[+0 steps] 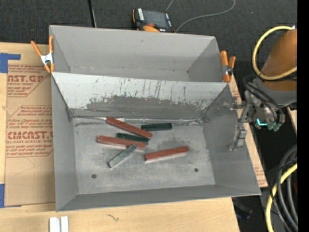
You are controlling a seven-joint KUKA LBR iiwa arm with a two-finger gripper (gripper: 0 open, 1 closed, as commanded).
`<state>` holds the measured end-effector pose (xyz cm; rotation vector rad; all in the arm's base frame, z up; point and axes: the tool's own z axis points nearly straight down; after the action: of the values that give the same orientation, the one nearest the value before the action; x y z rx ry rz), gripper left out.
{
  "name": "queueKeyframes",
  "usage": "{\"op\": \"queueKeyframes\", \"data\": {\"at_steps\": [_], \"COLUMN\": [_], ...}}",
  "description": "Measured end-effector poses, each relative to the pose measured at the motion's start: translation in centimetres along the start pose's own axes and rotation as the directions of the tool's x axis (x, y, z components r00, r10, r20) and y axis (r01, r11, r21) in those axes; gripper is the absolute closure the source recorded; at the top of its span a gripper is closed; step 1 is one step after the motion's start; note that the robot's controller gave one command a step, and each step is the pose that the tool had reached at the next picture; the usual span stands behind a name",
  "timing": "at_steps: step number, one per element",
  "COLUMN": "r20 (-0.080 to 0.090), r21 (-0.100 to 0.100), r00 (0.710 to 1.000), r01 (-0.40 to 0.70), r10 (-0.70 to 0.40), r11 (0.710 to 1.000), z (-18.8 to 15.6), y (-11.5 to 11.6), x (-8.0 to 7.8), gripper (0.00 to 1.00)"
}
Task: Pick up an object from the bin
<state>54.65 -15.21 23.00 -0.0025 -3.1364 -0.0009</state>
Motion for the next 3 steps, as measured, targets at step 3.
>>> {"op": "queueKeyframes", "data": {"at_steps": [3], "r20": [0.004], "r21": [-0.001], "r00": [0.979], "r01": [0.205], "r10": [-0.205], "r11": [0.979], "z": [13.1], "y": [16.0], "x": [3.8], "gripper": [0.00]}}
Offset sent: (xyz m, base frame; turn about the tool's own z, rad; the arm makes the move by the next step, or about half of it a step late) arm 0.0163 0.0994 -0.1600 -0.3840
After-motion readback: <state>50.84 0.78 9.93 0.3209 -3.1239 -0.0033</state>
